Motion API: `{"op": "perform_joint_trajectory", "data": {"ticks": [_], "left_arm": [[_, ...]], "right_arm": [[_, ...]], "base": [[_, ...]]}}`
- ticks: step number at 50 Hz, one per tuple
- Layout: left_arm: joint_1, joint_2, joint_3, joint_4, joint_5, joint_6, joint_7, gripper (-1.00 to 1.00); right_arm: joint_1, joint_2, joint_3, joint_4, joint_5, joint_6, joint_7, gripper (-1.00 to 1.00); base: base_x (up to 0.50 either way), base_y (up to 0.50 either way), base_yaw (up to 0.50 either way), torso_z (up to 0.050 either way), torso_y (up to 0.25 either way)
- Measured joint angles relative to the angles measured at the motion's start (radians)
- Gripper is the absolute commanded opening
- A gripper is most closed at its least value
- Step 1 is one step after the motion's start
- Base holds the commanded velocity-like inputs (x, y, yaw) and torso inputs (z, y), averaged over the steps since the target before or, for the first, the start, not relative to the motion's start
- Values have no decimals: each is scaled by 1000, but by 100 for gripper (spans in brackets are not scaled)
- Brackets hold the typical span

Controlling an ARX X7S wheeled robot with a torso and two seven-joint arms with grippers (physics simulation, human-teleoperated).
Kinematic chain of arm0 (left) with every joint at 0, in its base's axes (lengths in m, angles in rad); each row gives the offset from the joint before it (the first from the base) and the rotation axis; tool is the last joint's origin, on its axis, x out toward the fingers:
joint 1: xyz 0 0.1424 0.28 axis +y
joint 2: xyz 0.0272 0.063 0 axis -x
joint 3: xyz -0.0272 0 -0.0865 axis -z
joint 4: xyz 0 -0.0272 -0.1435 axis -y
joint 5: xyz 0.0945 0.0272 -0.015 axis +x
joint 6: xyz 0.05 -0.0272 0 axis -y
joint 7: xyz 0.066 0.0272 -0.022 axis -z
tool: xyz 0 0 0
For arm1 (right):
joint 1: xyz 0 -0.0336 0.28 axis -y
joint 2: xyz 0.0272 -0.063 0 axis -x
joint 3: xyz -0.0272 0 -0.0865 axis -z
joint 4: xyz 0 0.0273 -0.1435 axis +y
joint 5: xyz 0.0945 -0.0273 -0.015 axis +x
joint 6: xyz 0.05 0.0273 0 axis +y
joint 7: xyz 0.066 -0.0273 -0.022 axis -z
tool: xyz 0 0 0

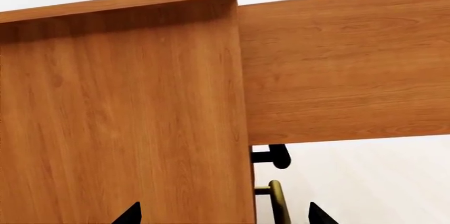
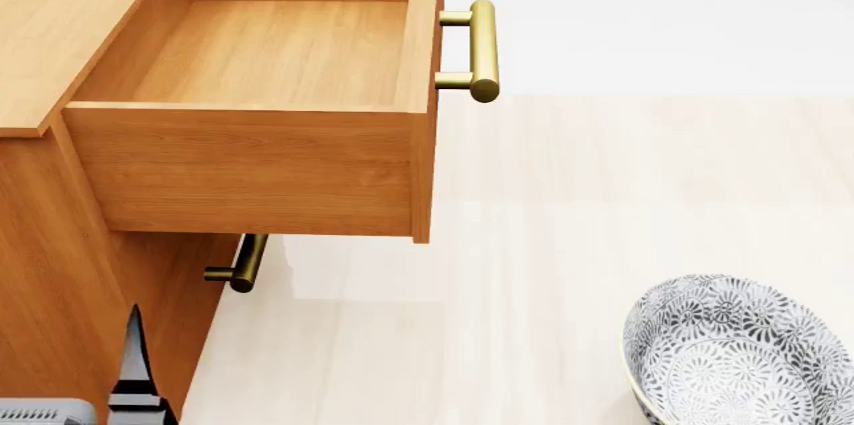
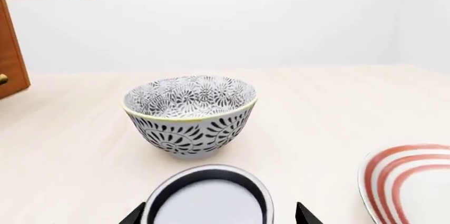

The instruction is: Put the ketchup in the top drawer of the cabinet.

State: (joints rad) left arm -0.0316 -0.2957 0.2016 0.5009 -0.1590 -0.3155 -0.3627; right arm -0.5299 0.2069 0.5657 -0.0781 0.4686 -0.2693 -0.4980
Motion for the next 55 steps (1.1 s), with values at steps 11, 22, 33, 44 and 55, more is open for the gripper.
{"op": "perform_joint_trajectory", "data": {"ticks": [11,22,33,44,55], "left_arm": [[-2,-3,2,-4,-2,1,-5,100],[-3,-5,3,-7,-6,2,-8,100],[-1,-8,3,-12,-14,6,-9,100],[-3,-12,1,-17,-25,12,-7,100],[-4,-16,1,-22,-35,17,-4,100]], "right_arm": [[10,2,-11,2,5,11,3,-100],[2,1,-14,-11,24,25,12,-100],[-9,5,7,-84,60,65,60,-100],[-16,28,41,-227,102,139,153,-100],[-14,77,82,-383,182,244,261,-100]], "base": [[0,0,0,0,0],[0,0,0,0,0],[0,0,0,0,0],[0,0,0,0,0],[0,0,0,0,0]]}}
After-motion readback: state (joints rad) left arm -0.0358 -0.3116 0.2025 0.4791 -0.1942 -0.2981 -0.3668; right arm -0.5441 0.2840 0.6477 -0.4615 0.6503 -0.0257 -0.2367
